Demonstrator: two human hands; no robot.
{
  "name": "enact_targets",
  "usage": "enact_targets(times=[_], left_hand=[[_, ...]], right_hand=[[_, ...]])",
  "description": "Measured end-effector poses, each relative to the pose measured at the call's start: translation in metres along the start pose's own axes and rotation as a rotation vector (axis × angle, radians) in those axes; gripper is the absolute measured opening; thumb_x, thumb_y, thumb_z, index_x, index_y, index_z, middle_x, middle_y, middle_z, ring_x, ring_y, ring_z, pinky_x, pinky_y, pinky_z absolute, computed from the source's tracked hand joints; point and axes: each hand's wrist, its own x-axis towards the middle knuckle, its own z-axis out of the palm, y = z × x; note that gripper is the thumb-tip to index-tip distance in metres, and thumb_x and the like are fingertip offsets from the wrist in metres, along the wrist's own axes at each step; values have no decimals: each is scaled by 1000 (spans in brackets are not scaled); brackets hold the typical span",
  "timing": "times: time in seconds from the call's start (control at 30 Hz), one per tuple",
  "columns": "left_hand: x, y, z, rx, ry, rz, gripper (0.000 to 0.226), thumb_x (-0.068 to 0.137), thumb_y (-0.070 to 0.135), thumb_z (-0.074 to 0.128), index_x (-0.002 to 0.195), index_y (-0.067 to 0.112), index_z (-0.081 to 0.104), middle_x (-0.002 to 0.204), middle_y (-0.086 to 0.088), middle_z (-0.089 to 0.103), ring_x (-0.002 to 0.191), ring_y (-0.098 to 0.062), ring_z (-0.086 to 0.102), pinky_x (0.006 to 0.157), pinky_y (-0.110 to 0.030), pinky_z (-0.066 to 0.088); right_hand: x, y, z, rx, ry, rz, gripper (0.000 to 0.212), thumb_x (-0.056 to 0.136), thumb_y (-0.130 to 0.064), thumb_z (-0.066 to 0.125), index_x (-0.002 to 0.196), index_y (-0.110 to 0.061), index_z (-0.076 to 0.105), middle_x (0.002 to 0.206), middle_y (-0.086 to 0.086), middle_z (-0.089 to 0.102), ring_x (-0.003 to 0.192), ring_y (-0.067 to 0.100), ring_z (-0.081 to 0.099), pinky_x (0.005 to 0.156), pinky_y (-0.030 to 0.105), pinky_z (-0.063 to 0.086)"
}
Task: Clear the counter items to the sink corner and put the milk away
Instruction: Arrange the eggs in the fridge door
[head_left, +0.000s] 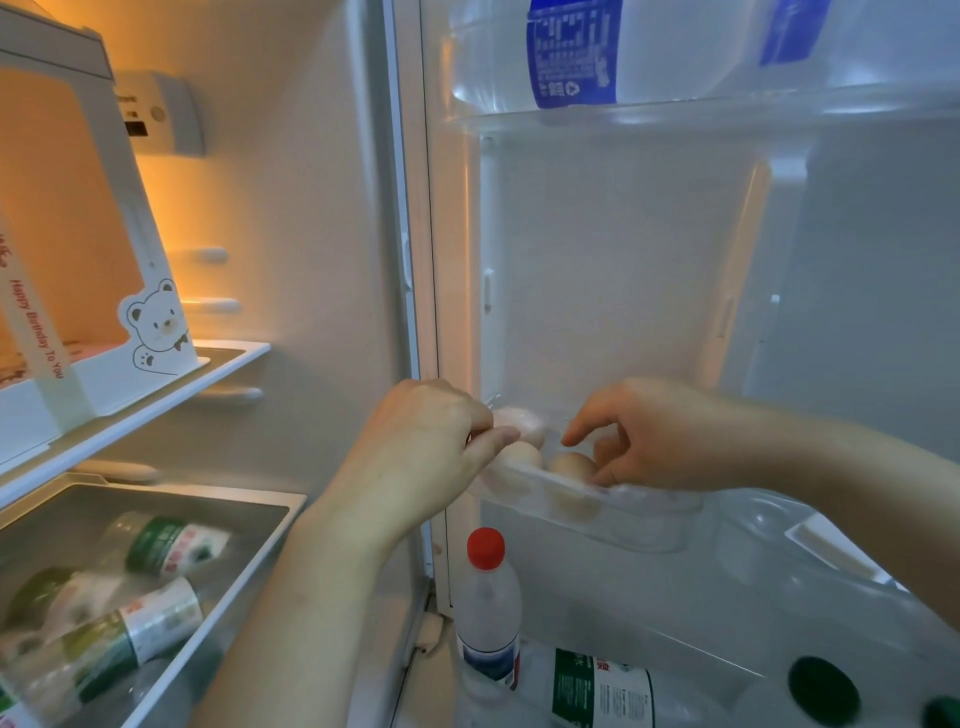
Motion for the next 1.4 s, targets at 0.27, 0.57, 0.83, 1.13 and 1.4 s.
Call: enact_targets(times=[0.27,0.57,0.83,1.13,1.4], left_hand=[[2,-2,7,5,7,12,35,87,45,56,68,17,63,73,7,51,83,-11,42,72,-24,33],[2,10,8,-250,63,-12,6,83,23,65,85,25,70,80,17,58,86,0,50,77,-11,38],[20,12,-1,-139,-263,-126,14,82,35,67,94,29,71,93,13,63,88,-7,58,77,-25,48],[42,14,-4,-19,-481,-156,25,77,39,70,97,25,73,93,6,69,89,-14,63,80,-33,54],[56,12,-5,11,-610,-132,20,76,41,71,90,29,64,92,11,62,84,-9,58,69,-24,46]], right_hand=[[-1,-3,-1,54,-50,-85,30,81,-27,66,108,-41,63,64,-21,55,62,3,47,58,11,39],[1,-3,3,-14,-52,-84,34,81,-19,60,110,-37,63,64,-20,50,59,-4,48,52,8,37],[5,-4,7,43,88,6,38,76,-18,67,112,-29,60,78,-19,48,69,1,48,56,12,38],[6,-8,12,51,103,26,24,79,-18,53,98,-24,67,99,-1,66,89,19,60,78,30,51],[5,-11,11,19,92,35,23,78,-19,56,99,-22,67,99,0,67,90,20,61,81,34,52]])
